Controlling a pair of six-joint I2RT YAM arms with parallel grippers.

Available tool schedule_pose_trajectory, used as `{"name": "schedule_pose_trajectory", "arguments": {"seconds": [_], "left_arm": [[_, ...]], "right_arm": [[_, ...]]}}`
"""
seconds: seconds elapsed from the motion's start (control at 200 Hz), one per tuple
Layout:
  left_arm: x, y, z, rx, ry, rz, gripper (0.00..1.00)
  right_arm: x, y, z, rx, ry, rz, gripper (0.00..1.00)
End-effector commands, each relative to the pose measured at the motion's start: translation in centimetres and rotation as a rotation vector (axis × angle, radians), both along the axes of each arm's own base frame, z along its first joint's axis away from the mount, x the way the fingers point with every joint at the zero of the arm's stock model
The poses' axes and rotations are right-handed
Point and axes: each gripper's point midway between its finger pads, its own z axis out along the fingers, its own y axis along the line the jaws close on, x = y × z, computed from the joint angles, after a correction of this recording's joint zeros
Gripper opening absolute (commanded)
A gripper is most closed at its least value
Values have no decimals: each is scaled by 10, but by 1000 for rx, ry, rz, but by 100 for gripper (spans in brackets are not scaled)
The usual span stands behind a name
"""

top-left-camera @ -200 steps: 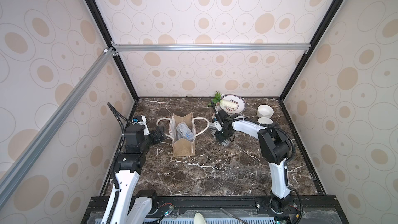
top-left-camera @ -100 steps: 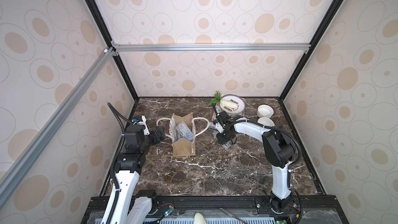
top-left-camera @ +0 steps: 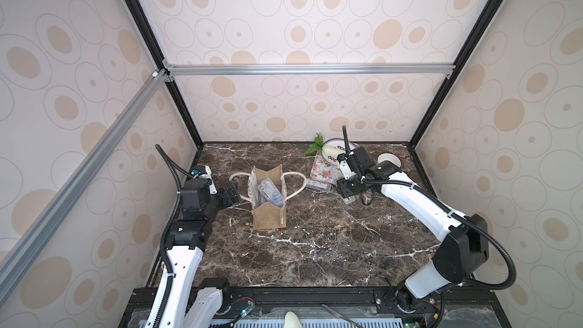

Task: Put the compass set into the canvas bag
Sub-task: Pick up the compass set at the center of the board, then place the compass set in the canvas bag.

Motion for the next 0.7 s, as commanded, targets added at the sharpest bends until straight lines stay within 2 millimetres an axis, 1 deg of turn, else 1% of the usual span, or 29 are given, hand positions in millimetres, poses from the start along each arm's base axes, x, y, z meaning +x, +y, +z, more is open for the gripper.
{"name": "schedule_pose_trajectory", "arguments": {"seconds": [0.0, 0.09, 0.17, 0.24, 0.35, 0.465, 0.485, 0.505, 0.55, 0.575, 0.585, 0.595, 0.615, 0.695], "left_arm": [[6, -7, 11, -52, -48, -25, 92], [8, -12, 13, -92, -67, -42, 92], [10, -16, 14, -117, -76, -53, 91], [10, -17, 14, -127, -76, -55, 92], [9, -17, 13, -132, -76, -54, 91], [5, -12, 14, -114, -79, -31, 91], [4, -11, 14, -108, -80, -27, 91], [3, -10, 15, -102, -81, -21, 91], [1, -6, 16, -92, -84, -3, 91], [-1, -4, 16, -85, -82, 9, 91], [-1, -3, 16, -83, -84, 12, 91], [-2, -2, 16, -81, -84, 17, 91], [-3, -1, 16, -77, -84, 25, 91], [-8, 5, 19, -63, -96, 54, 91]], "right_arm": [[-4, 8, 33, 46, -38, -10, 47], [-3, 28, 53, 63, -81, 26, 47], [-4, 56, 68, 78, -112, 75, 47], [-5, 86, 78, 78, -136, 130, 47], [-9, 140, 89, 98, -159, 223, 47], [-12, 196, 87, 134, -151, 301, 47], [-12, 205, 82, 134, -141, 310, 47], [-13, 214, 82, 143, -140, 323, 47], [-14, 233, 75, 146, -127, 351, 47], [-14, 242, 71, 146, -123, 360, 47], [-14, 244, 67, 140, -116, 361, 47], [-13, 249, 71, 151, -125, 364, 47], [-12, 255, 70, 155, -122, 372, 47], [-11, 274, 55, 158, -93, 382, 47]]}}
